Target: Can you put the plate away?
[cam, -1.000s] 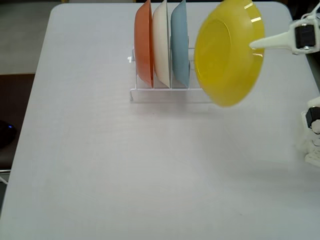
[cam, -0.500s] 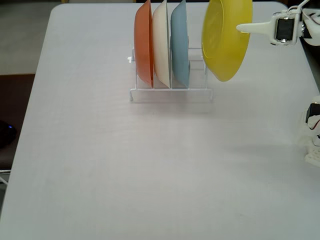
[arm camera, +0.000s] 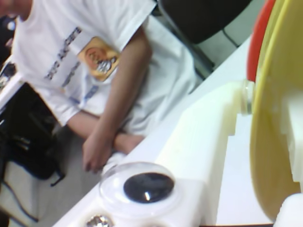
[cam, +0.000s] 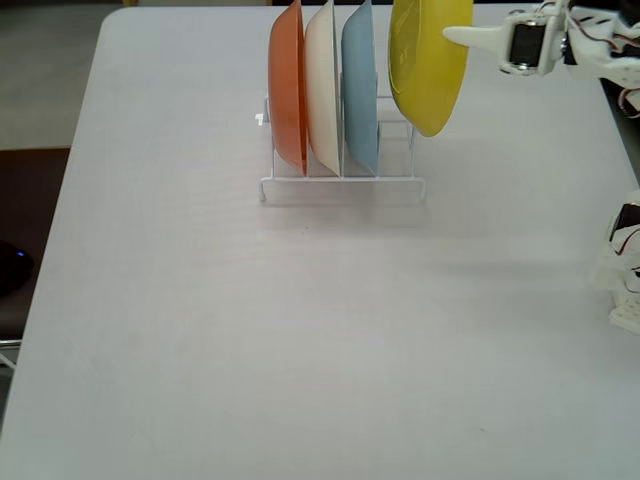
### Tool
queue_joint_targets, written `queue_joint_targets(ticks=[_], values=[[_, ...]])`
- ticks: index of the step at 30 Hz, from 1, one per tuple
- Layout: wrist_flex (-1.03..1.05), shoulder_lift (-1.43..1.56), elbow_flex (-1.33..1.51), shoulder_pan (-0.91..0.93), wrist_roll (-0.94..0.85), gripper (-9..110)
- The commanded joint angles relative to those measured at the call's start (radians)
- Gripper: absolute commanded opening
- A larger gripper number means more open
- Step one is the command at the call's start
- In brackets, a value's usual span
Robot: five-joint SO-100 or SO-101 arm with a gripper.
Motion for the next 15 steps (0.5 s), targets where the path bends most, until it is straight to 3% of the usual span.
queue_joint_targets(ticks=[1, 15], values=[[-0.055, 0.003, -0.014, 0.015, 0.012, -1], [-0.304, -0.014, 0.221, 0.077, 0.097, -1]])
